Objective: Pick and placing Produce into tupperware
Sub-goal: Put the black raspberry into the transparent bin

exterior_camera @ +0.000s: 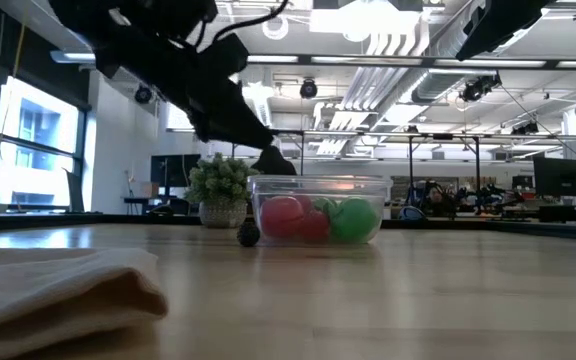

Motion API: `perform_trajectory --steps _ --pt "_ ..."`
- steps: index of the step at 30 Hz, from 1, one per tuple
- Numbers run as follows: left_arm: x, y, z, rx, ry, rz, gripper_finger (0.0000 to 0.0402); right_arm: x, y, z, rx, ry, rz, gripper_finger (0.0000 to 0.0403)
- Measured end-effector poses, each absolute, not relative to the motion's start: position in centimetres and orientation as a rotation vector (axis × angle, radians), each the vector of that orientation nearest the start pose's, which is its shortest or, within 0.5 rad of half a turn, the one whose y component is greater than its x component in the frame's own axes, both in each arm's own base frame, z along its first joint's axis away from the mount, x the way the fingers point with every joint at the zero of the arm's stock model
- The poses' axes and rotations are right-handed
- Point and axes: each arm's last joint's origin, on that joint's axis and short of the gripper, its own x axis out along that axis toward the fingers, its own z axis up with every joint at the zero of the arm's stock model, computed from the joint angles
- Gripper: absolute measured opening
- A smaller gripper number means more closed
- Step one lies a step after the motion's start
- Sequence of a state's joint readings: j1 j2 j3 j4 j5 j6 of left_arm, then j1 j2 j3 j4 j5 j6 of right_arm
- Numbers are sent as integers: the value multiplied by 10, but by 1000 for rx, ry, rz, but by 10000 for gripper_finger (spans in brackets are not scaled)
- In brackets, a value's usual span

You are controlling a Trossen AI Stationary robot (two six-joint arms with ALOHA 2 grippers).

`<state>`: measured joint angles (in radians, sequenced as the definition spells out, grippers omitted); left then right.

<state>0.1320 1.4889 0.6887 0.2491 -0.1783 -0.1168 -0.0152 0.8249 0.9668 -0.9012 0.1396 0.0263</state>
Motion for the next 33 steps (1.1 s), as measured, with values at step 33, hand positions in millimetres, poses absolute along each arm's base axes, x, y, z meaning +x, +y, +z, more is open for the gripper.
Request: perform_trajectory --steps 33 --pt "258 -32 86 -149 678 389 131 145 -6 325 -22 757 -158 34"
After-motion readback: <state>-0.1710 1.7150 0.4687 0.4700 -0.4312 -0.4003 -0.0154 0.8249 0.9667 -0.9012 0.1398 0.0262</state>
